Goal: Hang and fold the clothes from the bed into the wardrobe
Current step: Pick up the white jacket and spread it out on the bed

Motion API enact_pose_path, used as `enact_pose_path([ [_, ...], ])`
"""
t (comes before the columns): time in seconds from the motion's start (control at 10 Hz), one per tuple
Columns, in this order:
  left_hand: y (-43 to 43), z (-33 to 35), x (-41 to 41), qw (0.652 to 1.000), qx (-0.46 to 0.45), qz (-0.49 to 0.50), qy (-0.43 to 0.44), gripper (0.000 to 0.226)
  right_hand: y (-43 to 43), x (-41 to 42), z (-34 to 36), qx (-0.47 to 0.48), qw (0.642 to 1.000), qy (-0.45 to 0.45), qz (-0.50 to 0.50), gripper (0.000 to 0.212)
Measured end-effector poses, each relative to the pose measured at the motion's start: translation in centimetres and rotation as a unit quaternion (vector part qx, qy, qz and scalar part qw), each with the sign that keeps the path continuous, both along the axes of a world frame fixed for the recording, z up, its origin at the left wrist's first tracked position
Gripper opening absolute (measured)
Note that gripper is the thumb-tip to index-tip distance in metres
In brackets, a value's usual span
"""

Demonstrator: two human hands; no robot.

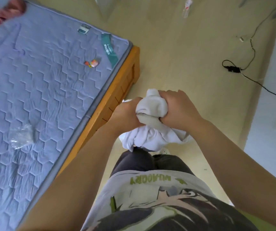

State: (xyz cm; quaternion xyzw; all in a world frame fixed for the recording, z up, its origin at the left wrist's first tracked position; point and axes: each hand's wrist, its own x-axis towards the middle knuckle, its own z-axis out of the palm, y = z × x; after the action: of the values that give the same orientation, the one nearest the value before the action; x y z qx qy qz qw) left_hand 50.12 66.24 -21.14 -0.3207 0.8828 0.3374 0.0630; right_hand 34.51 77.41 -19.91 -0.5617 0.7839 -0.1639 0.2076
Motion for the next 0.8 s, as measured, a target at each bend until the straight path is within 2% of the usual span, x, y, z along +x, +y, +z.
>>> enact_pose_path([
  [0.1, -5.6, 0.0, -2.7, 0.992, 0.032, 0.116, 0.024, 0.069, -7.5, -4.3, 0.6, -0.029, 0.997, 0.000, 0.065, 0.025],
  [0.2, -11.4, 0.0, -5.4, 0.981, 0.077, 0.177, 0.027, 0.076, -15.7, -8.0, 0.7, -0.039, 0.992, -0.018, 0.115, 0.025],
  [0.3, -18.9, -1.8, -9.7, 0.972, 0.081, 0.221, 0.015, 0.051, -24.3, -11.9, 0.1, -0.024, 0.986, 0.001, 0.167, 0.020],
  [0.4, -26.1, -3.8, -14.0, 0.965, 0.087, 0.245, 0.012, 0.030, -33.1, -15.9, -0.2, 0.017, 0.976, 0.031, 0.214, 0.025],
  [0.5, -30.3, -3.5, -16.9, 0.950, 0.140, 0.276, 0.031, 0.042, -40.6, -19.2, 0.0, 0.063, 0.966, 0.028, 0.250, 0.029],
  [0.6, -36.9, -4.3, -21.1, 0.946, 0.142, 0.291, 0.032, 0.025, -47.2, -22.9, 0.5, 0.087, 0.957, 0.028, 0.277, 0.024],
  [0.7, -41.4, -3.7, -24.5, 0.914, 0.187, 0.346, 0.093, 0.054, -53.7, -27.3, 0.4, 0.094, 0.950, 0.032, 0.297, 0.021],
  [0.8, -47.6, -3.6, -29.8, 0.930, 0.175, 0.316, 0.069, 0.024, -60.5, -32.0, 0.0, 0.097, 0.941, 0.033, 0.324, 0.018],
])
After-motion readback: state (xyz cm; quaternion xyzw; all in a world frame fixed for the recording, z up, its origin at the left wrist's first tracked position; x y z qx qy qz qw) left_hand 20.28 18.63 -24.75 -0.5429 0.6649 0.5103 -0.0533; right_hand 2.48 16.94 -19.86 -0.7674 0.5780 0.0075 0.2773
